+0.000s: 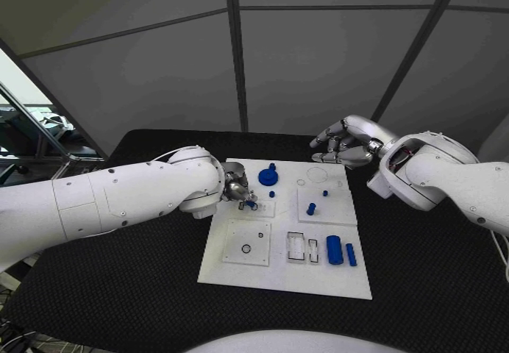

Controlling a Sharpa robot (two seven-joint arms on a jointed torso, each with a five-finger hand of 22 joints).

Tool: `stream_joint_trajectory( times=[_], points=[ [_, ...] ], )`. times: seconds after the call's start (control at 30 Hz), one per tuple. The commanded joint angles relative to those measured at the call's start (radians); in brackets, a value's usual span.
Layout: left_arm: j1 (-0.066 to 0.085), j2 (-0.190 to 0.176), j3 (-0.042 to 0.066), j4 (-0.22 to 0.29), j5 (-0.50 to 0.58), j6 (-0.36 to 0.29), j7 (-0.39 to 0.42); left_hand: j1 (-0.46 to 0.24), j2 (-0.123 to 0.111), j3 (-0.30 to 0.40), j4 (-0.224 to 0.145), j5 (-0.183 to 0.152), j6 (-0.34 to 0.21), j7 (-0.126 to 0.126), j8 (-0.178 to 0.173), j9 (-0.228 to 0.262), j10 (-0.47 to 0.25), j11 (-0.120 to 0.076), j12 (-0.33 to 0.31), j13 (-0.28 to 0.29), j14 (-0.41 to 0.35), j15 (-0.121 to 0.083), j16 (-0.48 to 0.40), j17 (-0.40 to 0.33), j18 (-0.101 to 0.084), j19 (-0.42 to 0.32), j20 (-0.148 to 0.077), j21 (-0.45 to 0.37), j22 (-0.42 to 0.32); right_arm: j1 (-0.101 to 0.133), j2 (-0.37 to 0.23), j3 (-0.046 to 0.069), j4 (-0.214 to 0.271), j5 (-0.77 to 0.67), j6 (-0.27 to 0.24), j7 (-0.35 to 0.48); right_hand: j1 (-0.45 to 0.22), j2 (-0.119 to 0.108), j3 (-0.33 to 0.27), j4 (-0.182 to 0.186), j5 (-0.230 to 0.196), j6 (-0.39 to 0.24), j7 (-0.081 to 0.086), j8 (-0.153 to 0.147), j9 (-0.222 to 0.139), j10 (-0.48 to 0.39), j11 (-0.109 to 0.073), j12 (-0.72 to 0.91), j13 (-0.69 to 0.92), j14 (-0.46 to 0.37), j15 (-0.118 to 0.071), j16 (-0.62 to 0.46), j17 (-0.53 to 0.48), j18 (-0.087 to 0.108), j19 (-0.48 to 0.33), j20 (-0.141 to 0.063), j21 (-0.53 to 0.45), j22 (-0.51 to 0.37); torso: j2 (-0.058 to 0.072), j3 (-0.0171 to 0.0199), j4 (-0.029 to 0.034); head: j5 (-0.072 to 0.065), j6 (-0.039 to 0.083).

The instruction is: Assemble the parts on the task board

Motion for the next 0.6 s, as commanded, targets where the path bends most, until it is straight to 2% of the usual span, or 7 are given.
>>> stream_joint_trajectory(
  times=[0.03,0.13,0.27,0.6],
  points=[
    [-0.014,-0.009,0.0,0.019,-0.061,-0.122,-0.006,-0.018,-0.004,0.189,-0.167,0.002,-0.005,-0.005,0.014,0.012,0.009,-0.007,0.004,-0.004,0.012,-0.007,-0.005,0.001,-0.008,0.01,0.0,0.007,0.073,0.002,-0.002,0.001,0.0,-0.016,0.004,0.002,-0.006,-0.005,-0.002,0.006,-0.006,-0.001,-0.002,0.006,-0.001,-0.004,-0.001,-0.003,-0.001,0.026,-0.006,0.0,0.001,0.001,-0.002,0.0,-0.004,0.002,0.001,-0.0006,-0.0003,-0.002,-0.002],
    [-0.028,-0.015,0.0,0.031,-0.074,-0.167,-0.002,-0.03,-0.009,0.209,-0.171,0.002,-0.01,-0.007,0.026,0.023,0.013,-0.009,0.014,0.001,0.012,-0.008,-0.005,0.001,-0.01,0.015,-0.001,0.011,0.081,0.002,-0.003,0.001,0.0,-0.018,0.005,0.002,-0.007,-0.005,-0.002,0.006,-0.007,0.0,-0.003,0.007,-0.001,-0.004,-0.001,-0.004,-0.002,0.026,-0.007,-0.001,0.001,0.001,-0.002,0.0,-0.004,0.002,0.001,0.0,0.0003,-0.004,-0.003],
    [-0.037,-0.017,0.0,0.039,-0.1,-0.195,0.0,-0.038,-0.012,0.224,-0.175,0.003,-0.012,-0.008,0.035,0.031,0.017,-0.01,0.023,0.007,0.012,-0.009,-0.005,0.001,-0.012,0.02,-0.002,0.016,0.089,0.002,-0.003,0.001,0.002,-0.025,0.007,0.001,-0.007,-0.005,-0.002,0.006,-0.007,0.0,-0.003,0.007,-0.001,-0.004,-0.001,-0.004,-0.002,0.026,-0.007,-0.001,0.001,0.001,-0.002,0.0,-0.004,0.002,0.001,0.0006,-0.0017,-0.001,-0.001],
    [-0.045,-0.012,0.0,0.051,-0.119,-0.19,-0.002,-0.042,-0.012,0.232,-0.177,0.003,-0.015,-0.008,0.04,0.035,0.018,-0.01,0.025,0.007,0.012,-0.01,-0.006,0.001,-0.012,0.023,-0.003,0.019,0.093,0.002,-0.002,0.001,0.004,-0.066,0.025,-0.006,-0.006,-0.005,-0.002,0.007,-0.008,0.002,-0.003,0.008,0.0,-0.003,-0.001,-0.004,-0.004,0.026,-0.007,-0.001,0.001,0.001,0.0,-0.001,-0.003,0.004,0.003,0.0006,-0.0022,-0.002,-0.005]
  ],
)
